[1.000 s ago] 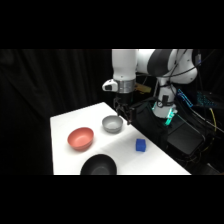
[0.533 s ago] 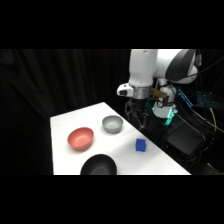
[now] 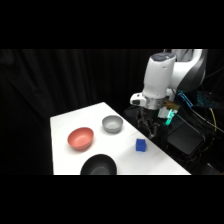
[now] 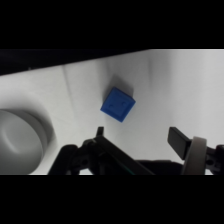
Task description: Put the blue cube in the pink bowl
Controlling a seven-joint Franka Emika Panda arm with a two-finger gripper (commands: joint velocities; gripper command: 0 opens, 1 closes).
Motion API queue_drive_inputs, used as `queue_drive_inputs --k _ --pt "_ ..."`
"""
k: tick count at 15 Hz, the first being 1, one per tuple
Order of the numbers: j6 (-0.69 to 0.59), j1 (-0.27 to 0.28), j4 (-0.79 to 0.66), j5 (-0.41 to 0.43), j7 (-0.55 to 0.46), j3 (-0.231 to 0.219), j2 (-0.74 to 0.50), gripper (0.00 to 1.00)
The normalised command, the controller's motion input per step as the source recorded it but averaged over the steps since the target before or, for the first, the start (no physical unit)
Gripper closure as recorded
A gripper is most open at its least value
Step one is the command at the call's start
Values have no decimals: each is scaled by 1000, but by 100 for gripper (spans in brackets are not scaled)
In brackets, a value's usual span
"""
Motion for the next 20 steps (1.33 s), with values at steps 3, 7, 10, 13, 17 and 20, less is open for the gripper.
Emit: queue_drive_inputs --k 3,7,10,13,17,20 --pt "436 12 -165 -61 389 16 131 0" --pt "480 11 -143 -63 297 -65 156 0" --pt "385 55 -112 -181 374 -121 124 0" --pt "282 114 0 -218 397 -176 159 0" --pt "260 118 20 -142 304 -123 194 0" --pt "263 80 76 -93 212 -58 263 0"
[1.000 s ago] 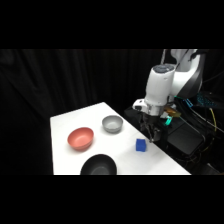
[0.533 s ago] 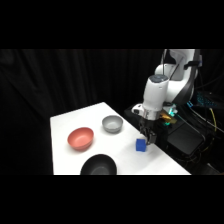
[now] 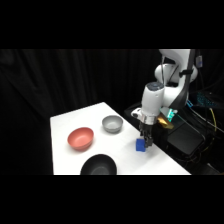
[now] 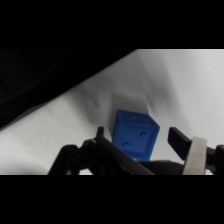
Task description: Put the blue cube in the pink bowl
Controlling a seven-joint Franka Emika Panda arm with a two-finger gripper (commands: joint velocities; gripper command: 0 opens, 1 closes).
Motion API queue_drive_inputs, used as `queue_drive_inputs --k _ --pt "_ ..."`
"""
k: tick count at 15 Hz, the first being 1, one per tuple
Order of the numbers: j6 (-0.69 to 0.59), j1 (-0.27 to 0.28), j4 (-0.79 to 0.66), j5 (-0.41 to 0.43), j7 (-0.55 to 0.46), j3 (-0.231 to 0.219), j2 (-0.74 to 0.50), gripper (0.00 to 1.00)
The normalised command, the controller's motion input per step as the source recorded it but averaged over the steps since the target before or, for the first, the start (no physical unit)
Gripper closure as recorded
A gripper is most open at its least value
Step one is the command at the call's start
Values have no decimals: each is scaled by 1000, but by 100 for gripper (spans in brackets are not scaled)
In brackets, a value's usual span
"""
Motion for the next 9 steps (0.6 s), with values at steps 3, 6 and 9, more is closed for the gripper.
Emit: queue_drive_inputs --k 3,6,9 --pt "286 91 94 -145 161 -148 234 0" --pt "262 156 78 -178 180 -228 176 0" --pt "225 110 88 -79 80 -110 173 27"
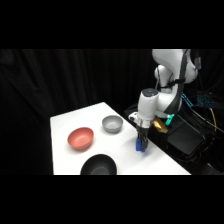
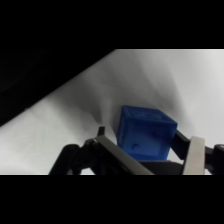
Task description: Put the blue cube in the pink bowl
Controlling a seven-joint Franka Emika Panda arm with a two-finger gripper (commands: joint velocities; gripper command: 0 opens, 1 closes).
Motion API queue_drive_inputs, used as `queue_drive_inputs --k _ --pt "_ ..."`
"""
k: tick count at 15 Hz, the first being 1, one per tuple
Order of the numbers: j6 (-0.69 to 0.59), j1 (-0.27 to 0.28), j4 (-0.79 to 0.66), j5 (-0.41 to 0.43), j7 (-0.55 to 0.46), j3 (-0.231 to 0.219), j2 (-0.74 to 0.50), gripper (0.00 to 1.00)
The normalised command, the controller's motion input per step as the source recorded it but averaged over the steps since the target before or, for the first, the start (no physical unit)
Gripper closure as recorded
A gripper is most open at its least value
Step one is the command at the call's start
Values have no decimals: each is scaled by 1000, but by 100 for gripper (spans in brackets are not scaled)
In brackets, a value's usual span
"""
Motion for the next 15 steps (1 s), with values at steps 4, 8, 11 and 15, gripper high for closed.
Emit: queue_drive_inputs --k 4,8,11,15 --pt "142 271 69 312 -229 -135 89 72" --pt "-53 178 49 238 -241 -56 -35 77" --pt "-318 85 9 158 -300 -45 -278 78" --pt "-525 18 9 27 -245 -83 -478 78"
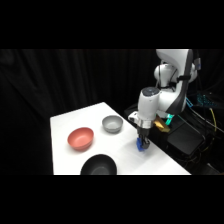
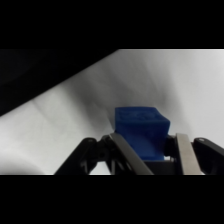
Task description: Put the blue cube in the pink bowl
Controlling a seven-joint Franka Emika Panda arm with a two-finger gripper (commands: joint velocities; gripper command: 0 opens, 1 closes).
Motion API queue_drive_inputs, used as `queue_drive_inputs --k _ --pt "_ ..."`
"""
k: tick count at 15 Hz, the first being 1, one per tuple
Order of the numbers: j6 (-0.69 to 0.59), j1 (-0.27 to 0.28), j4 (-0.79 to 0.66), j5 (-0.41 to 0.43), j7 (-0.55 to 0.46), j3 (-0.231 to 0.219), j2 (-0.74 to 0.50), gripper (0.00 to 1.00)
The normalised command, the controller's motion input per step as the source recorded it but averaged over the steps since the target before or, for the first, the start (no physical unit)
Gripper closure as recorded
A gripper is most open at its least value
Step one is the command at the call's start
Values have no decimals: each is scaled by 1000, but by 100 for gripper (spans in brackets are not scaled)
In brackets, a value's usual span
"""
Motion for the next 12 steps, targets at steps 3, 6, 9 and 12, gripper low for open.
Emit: queue_drive_inputs --k 3,6,9,12 --pt "-550 -152 39 -26 -262 24 -514 78" --pt "-544 -207 50 -55 -241 69 -512 78" --pt "-529 -232 67 -16 -291 86 -488 78" --pt "-505 -214 90 -4 -301 90 -465 78"
